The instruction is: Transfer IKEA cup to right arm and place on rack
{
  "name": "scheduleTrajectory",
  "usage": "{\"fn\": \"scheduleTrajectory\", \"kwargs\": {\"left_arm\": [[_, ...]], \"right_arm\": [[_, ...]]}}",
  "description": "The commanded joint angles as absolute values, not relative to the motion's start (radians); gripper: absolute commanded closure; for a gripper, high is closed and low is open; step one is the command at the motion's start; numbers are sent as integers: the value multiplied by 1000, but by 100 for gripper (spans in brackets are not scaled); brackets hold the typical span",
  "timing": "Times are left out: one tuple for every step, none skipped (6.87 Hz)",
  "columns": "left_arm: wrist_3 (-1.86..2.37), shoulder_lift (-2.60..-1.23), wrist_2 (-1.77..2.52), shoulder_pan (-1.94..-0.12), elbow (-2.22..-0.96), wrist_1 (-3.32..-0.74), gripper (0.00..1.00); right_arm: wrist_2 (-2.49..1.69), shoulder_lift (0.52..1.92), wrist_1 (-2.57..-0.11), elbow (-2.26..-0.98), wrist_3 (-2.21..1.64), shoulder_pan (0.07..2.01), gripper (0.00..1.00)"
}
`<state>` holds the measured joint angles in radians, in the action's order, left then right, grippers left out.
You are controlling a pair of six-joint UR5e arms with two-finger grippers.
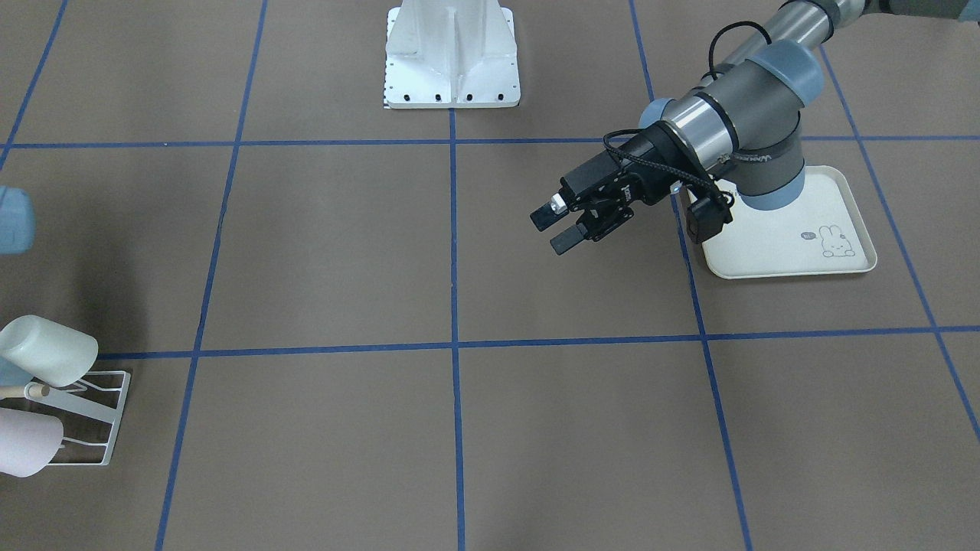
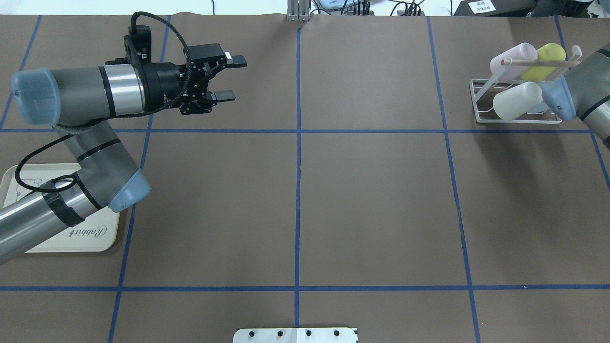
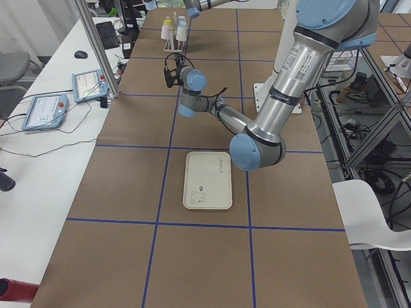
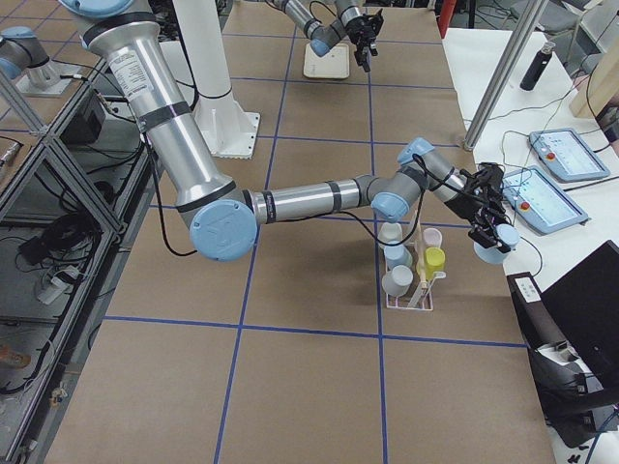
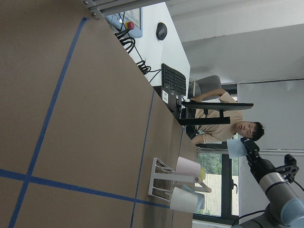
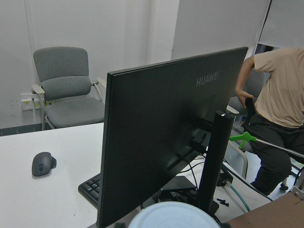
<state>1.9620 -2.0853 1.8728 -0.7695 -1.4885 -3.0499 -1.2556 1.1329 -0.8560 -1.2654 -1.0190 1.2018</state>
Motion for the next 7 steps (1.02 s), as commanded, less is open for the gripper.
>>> {"fn": "scheduleTrajectory", "kwargs": {"left_arm": [[1962,-2083,1873,-769,-1488,-3051,0],[1962,-2082,1873,-770,-1489,-3051,0],[1962,-2082,1871,-770,-1488,-3051,0],[1962,-2080,1873,-772,-1488,-3051,0],[1960,-2069,1873,-769,-1486,-3051,0],[1960,-2069,1873,-770,-1488,-3053,0],[1960,-2068,1873,-770,-1488,-3053,0]], "right_arm": [[-1255,1192,-801,-1270,-1034,1186,100],[-1253,1231,-743,-1284,-1034,1174,100],[-1256,1236,-738,-1284,-1032,1173,100],[-1255,1245,-738,-1302,-1034,1173,100],[-1255,1271,-739,-1331,-1034,1173,100],[-1255,1285,-738,-1333,-1040,1173,100],[-1255,1293,-738,-1335,-1058,1169,100]]}}
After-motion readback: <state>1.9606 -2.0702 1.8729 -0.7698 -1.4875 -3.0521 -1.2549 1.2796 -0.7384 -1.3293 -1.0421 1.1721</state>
